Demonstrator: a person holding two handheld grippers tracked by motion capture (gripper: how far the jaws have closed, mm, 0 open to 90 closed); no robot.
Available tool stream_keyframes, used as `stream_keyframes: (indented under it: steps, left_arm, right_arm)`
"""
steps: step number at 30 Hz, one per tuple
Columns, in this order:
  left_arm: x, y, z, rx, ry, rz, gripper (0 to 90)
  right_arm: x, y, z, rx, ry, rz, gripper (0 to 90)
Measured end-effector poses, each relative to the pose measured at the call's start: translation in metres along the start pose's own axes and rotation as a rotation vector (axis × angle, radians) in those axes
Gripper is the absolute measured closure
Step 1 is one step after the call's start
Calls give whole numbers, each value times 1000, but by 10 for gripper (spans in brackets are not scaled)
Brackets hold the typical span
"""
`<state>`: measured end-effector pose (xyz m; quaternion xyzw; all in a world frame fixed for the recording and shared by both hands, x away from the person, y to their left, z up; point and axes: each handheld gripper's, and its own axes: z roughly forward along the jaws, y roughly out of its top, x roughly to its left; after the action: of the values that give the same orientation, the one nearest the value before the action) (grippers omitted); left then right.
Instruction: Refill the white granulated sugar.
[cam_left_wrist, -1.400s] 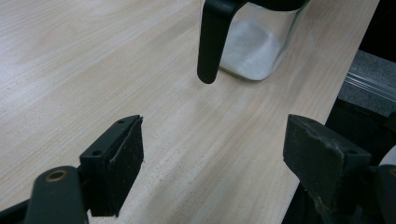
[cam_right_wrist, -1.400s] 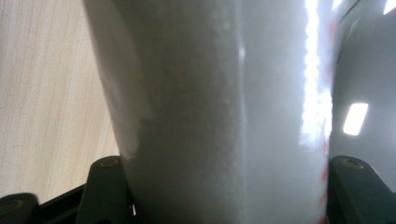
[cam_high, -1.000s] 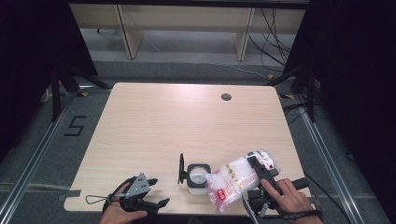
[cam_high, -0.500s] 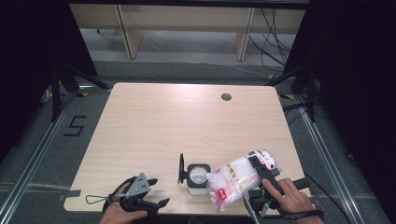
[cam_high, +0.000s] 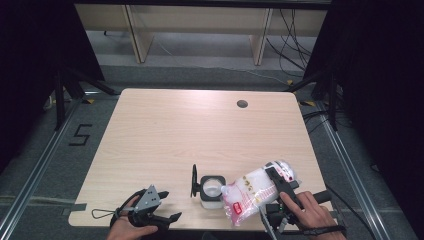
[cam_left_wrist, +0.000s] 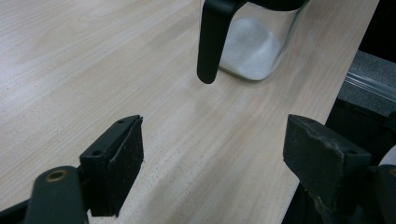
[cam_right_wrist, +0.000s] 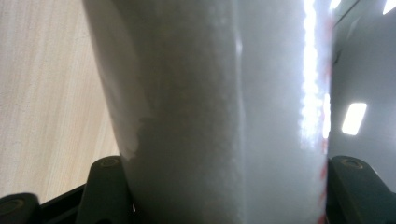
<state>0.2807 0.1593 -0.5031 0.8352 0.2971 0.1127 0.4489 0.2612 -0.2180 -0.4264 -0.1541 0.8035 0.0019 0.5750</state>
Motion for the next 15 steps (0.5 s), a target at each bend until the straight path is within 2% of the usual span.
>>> stream_keyframes:
  steps: [1,2,3,4,5,6,7,9,11,13,15]
  left_arm:
    - [0,0,0,-1,1,-4,198]
    - [0,0,0,-1,1,-4,198]
    - [1,0,0,15,8,14,198]
    - [1,0,0,15,8,14,198]
    - [0,0,0,2,1,-2,198]
    - [0,0,0,2,1,-2,198]
    - [0,0,0,1,-1,-2,198]
    - [0,0,0,-3,-4,12,198]
    - [0,0,0,-4,1,-8,198]
    - [0,0,0,3,0,1,198]
    - [0,0,0,1,0,-2,198]
  right_arm:
    - [-14,3,7,-102,2,-196,418]
    - [-14,3,7,-102,2,-196,418]
    - [-11,2,5,-75,-2,-145,418]
    - [-11,2,5,-75,-2,-145,418]
    - [-4,0,0,-16,-10,-28,418]
    - [-2,0,0,-7,-8,-5,418]
    - [-3,0,0,-9,-3,-33,418]
    - [-2,1,1,-14,-6,-25,419]
    - [-1,1,1,-16,-10,-13,418]
    - [0,1,1,-16,-6,3,419]
    - [0,1,2,-28,-18,-16,419]
